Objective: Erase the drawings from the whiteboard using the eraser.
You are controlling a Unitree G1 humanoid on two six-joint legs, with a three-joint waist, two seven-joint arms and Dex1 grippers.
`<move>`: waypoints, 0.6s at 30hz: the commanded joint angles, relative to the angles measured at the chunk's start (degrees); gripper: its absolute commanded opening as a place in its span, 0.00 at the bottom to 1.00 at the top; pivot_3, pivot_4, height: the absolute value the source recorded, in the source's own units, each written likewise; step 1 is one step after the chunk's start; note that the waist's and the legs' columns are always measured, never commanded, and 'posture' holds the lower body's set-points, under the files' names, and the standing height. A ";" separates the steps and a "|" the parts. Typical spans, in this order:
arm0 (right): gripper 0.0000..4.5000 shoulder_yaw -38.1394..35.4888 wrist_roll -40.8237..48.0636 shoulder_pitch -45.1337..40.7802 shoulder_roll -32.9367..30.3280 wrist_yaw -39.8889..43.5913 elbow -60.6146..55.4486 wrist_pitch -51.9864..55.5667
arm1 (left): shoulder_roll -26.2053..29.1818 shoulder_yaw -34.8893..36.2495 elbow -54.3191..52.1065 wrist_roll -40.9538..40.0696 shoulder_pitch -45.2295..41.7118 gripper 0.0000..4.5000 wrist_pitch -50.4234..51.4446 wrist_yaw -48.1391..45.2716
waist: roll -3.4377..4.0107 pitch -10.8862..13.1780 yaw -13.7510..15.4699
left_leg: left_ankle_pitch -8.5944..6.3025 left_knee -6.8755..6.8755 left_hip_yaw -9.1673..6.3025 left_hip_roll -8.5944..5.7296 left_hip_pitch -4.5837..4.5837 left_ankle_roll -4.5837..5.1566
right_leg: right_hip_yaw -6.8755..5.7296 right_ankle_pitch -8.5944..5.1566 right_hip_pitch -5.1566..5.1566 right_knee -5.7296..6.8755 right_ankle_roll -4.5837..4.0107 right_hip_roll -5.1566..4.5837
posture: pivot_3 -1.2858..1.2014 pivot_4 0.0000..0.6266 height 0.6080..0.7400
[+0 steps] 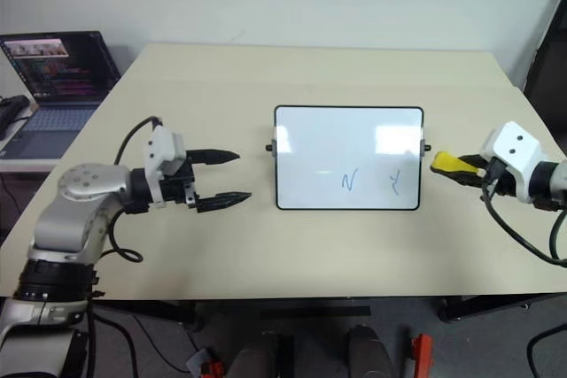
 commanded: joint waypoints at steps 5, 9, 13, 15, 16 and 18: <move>0.19 -0.08 0.96 -2.19 0.48 -0.32 -2.25 -0.56 | 0.71 0.55 -1.44 -0.25 -1.32 1.00 -0.10 -0.42 | 0.00 0.00 0.32 | 0.00 0.01 -0.01 -0.01 -0.01 0.00 | 0.00 0.00 0.00 0.00 0.00 -0.01 | 0.52 0.24 1.00; 0.19 -0.24 1.42 -2.16 0.03 0.14 -3.02 0.11 | 0.82 0.62 -1.59 -0.29 -1.27 1.00 0.00 -0.46 | 0.00 0.00 0.31 | 0.00 0.01 -0.01 -0.01 0.00 0.00 | 0.00 0.00 0.00 0.02 0.00 -0.01 | 0.52 0.24 1.00; 0.19 -0.56 1.62 -1.76 -0.37 0.38 -3.60 0.45 | 0.88 0.71 -1.90 -0.37 -1.05 1.00 0.13 -0.42 | 0.00 0.00 0.30 | 0.00 0.01 -0.01 -0.01 0.00 0.00 | 0.00 0.00 0.00 0.03 0.00 -0.01 | 0.52 0.24 1.00; 0.19 -0.47 1.63 -1.87 -0.66 0.58 -3.79 0.67 | 0.74 0.59 -1.67 -0.32 -1.29 1.00 0.11 -0.42 | 0.00 0.00 0.30 | 0.00 0.02 -0.01 -0.01 0.00 0.00 | 0.00 0.00 0.00 0.03 0.00 -0.01 | 0.52 0.24 1.00; 0.19 -0.43 1.69 -1.94 -0.77 0.67 -3.97 0.78 | 0.68 0.56 -1.64 -0.32 -1.37 1.00 0.10 -0.42 | 0.00 0.00 0.30 | 0.00 0.03 -0.01 -0.01 0.00 0.00 | 0.00 0.00 0.00 0.03 0.00 -0.01 | 0.52 0.24 1.00; 0.19 -0.39 2.02 -2.46 -0.73 0.72 -4.35 1.06 | 0.52 0.41 -1.47 -0.26 -1.61 1.00 0.03 -0.41 | 0.00 0.00 0.30 | 0.00 0.03 -0.01 -0.01 0.00 0.00 | 0.00 0.00 0.00 0.04 0.00 -0.01 | 0.52 0.24 1.00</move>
